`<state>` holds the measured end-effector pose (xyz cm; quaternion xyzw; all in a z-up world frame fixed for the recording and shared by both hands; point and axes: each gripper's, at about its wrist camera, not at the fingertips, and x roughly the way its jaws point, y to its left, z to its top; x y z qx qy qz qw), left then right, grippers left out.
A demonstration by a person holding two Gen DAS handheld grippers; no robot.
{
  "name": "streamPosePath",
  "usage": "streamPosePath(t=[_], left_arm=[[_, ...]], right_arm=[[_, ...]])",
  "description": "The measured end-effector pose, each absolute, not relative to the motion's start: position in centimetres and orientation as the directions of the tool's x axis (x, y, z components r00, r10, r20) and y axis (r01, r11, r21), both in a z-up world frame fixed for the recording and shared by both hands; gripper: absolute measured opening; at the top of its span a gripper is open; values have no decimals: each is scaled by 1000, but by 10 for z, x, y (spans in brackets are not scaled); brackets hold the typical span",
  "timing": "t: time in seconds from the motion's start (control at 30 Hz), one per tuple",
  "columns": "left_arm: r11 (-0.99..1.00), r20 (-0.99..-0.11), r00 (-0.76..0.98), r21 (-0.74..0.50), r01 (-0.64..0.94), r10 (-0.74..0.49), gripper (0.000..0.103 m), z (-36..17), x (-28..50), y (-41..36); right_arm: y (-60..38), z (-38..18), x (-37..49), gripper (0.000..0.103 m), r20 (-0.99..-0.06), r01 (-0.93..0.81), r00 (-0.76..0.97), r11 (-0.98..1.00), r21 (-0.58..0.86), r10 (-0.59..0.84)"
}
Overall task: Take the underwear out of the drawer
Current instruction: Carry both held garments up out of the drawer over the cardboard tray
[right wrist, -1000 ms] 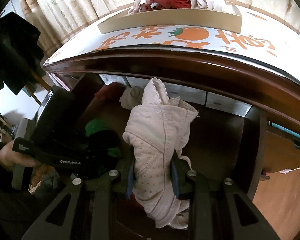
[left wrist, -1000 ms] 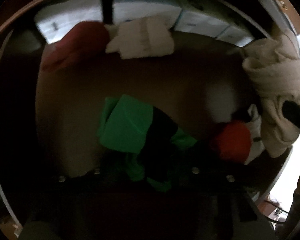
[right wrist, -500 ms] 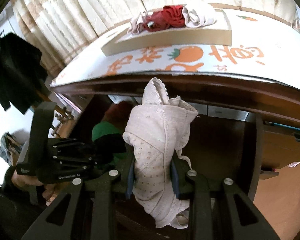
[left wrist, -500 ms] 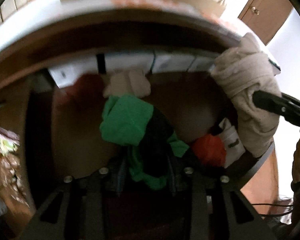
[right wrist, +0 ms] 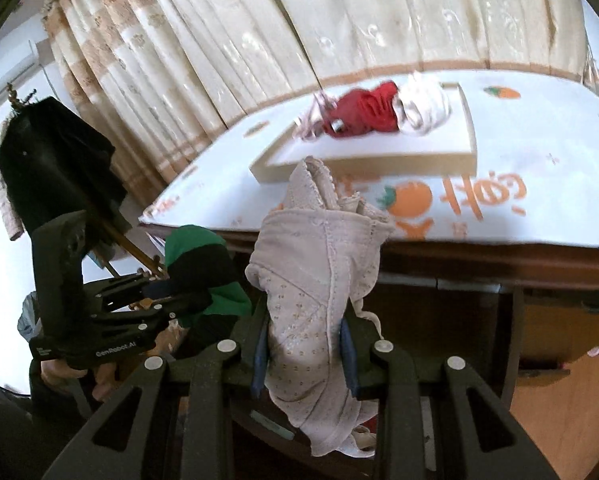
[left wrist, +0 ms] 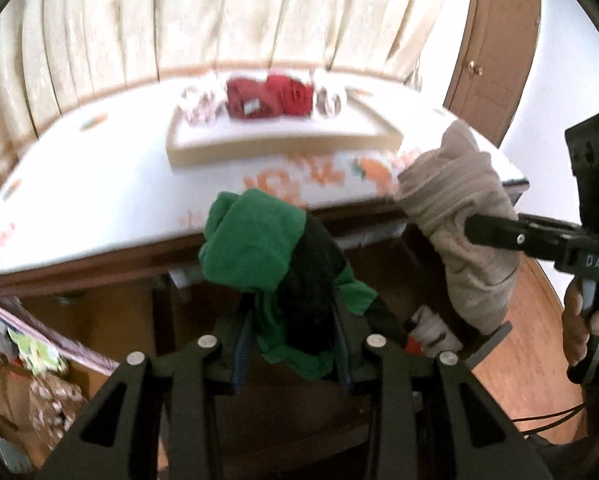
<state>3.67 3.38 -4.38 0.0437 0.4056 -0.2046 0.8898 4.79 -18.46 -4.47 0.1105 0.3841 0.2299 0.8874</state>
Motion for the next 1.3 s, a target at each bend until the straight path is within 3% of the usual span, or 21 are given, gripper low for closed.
streamPosePath(t=[0.23, 0.63, 1.03, 1.3], left_arm=[[915, -658, 684, -21, 403, -316, 33, -5, 45, 39], [935, -572, 761, -28, 354, -306, 33, 21, 88, 48], [939, -551, 785, 7, 344, -284, 33, 36, 167, 43], [916, -613, 747, 89, 391, -259, 33, 18, 214, 29]], right_arm=[[-179, -16, 53, 33, -568, -344, 642, 855, 388, 516], [-177, 18, 85, 33, -499, -341, 696, 849, 403, 517], [-171, 38, 170, 33, -430, -314, 736, 826, 469, 524], [-158, 12, 243, 33, -468, -235, 710, 803, 547, 526]])
